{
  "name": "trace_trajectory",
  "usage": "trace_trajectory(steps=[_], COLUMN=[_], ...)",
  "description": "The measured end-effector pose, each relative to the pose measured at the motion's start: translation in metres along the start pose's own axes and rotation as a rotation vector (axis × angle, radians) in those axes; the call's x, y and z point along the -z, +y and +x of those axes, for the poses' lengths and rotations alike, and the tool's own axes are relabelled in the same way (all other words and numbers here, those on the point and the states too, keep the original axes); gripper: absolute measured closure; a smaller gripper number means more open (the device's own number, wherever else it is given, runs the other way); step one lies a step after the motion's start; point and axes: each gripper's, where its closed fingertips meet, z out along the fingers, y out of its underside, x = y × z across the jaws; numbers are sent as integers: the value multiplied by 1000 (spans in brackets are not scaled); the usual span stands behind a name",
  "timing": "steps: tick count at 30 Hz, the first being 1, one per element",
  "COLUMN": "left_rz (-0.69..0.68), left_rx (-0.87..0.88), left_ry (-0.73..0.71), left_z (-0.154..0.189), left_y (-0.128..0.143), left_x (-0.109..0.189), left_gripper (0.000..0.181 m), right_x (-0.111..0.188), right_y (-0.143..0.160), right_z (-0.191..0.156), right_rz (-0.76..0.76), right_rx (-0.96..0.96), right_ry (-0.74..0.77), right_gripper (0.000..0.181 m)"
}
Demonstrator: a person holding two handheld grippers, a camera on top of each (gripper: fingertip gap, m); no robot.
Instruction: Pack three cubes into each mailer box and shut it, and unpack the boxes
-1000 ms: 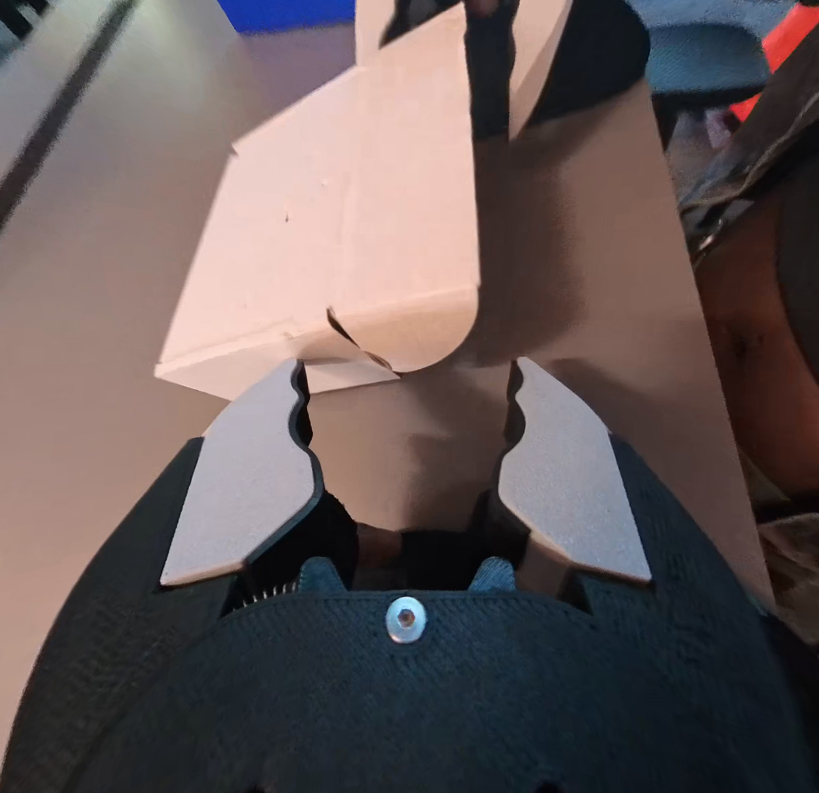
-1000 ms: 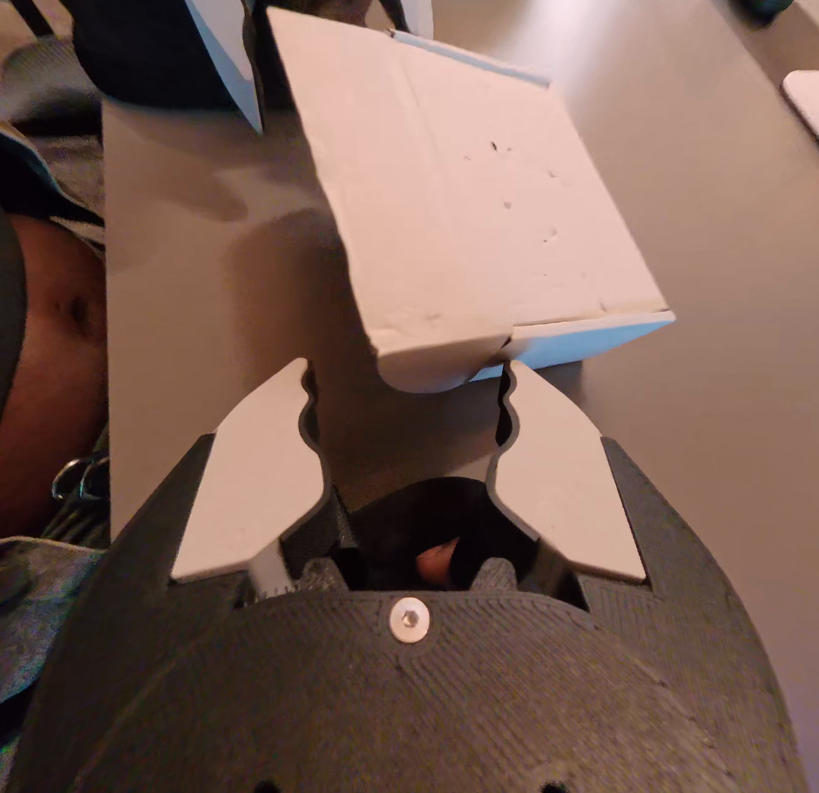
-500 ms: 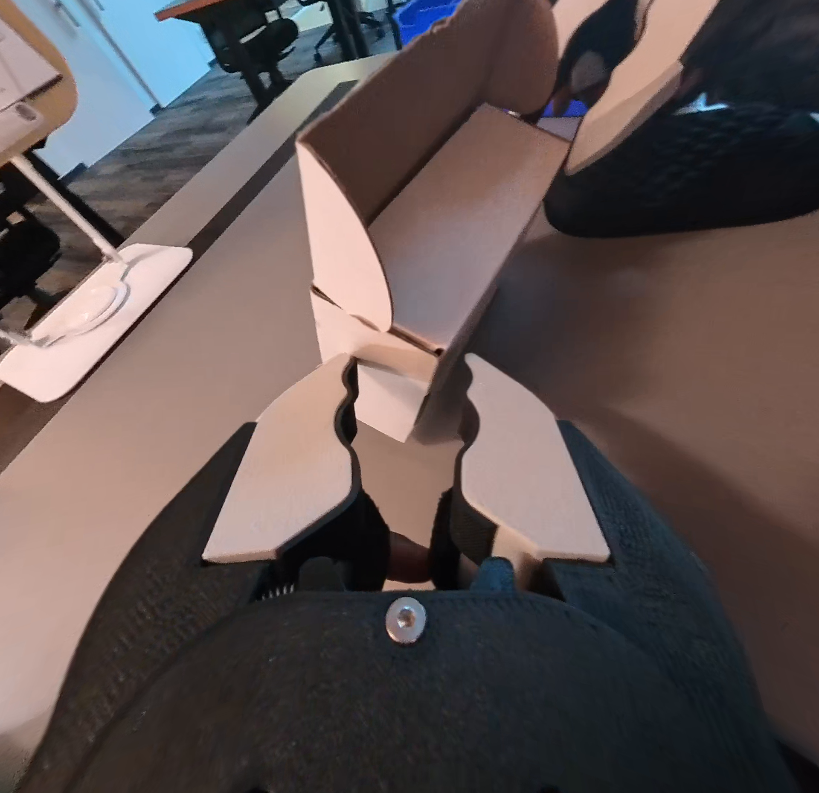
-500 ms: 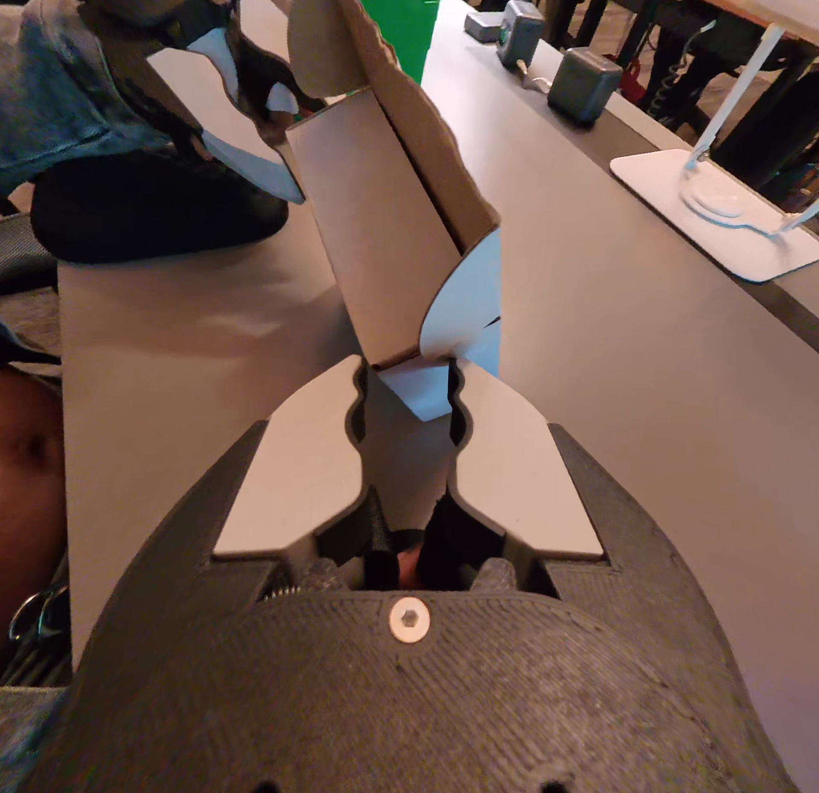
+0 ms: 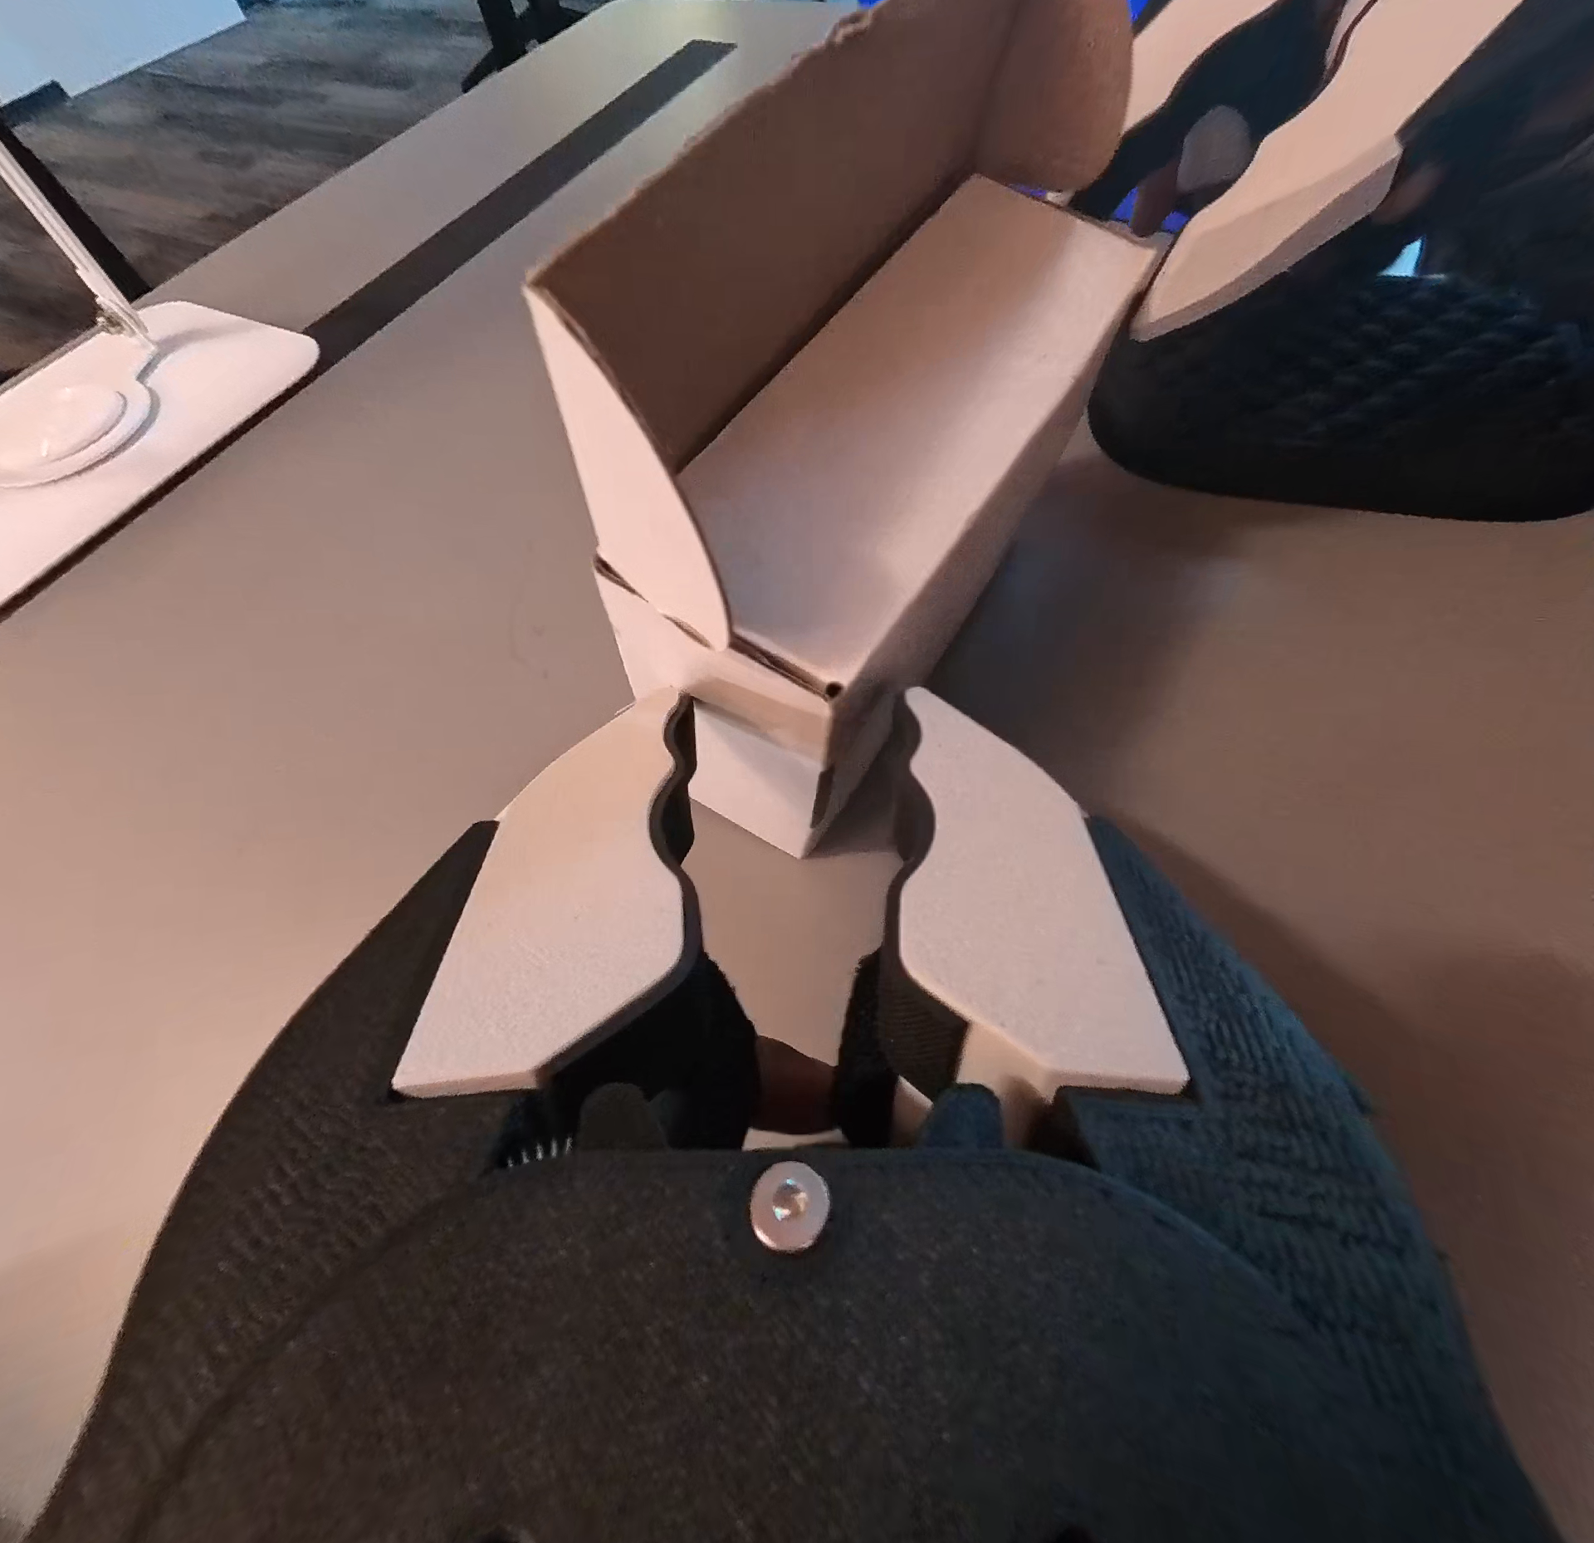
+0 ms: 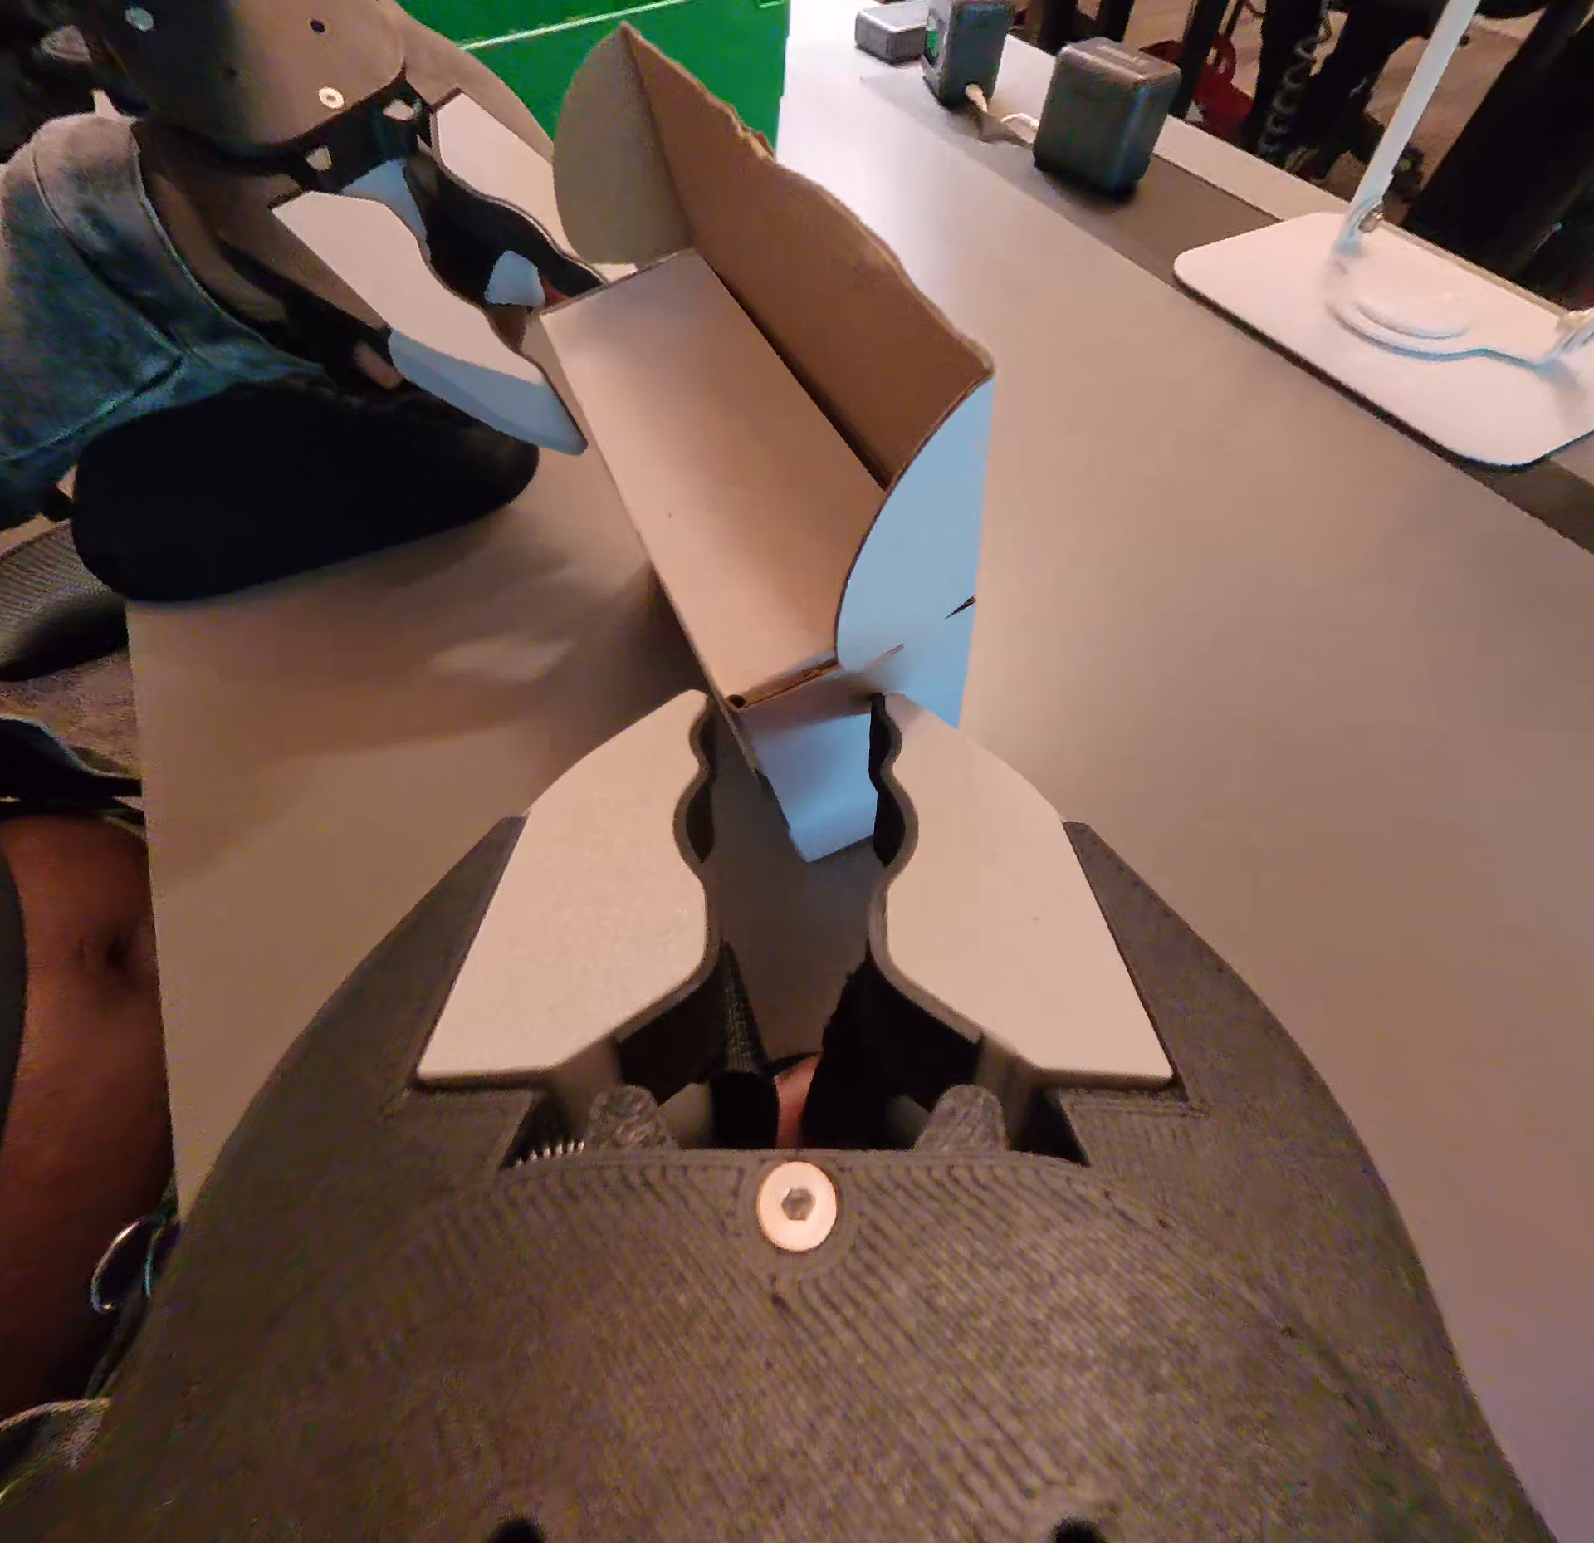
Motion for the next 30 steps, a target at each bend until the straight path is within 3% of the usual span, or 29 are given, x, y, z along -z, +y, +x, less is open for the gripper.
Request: trace_trajectory(steps=[1,6,9,12,23,30], left_rz=[1,48,197,254,209,115], left_rx=[-6,-65,-140,-221,-297,-407], left_ry=[4,-6,-59,-99,-128,-151], left_z=[0,2,-1,0,5,8], left_y=[0,-4,-25,-40,-42,-24], left_x=[-1,3,14,19,12,5], left_gripper=[135,122,113,110,111,113], right_x=[0,2,9,9,4,2], right_y=[0,1,-8,-18,-19,-14], right_z=[1,2,2,2,-1,1], right_rz=[4,13,59,80,22,-42], right_rx=[-8,60,205,292,371,450], right_ry=[-2,23,88,130,164,211], right_gripper=[147,131,122,120,131,131])
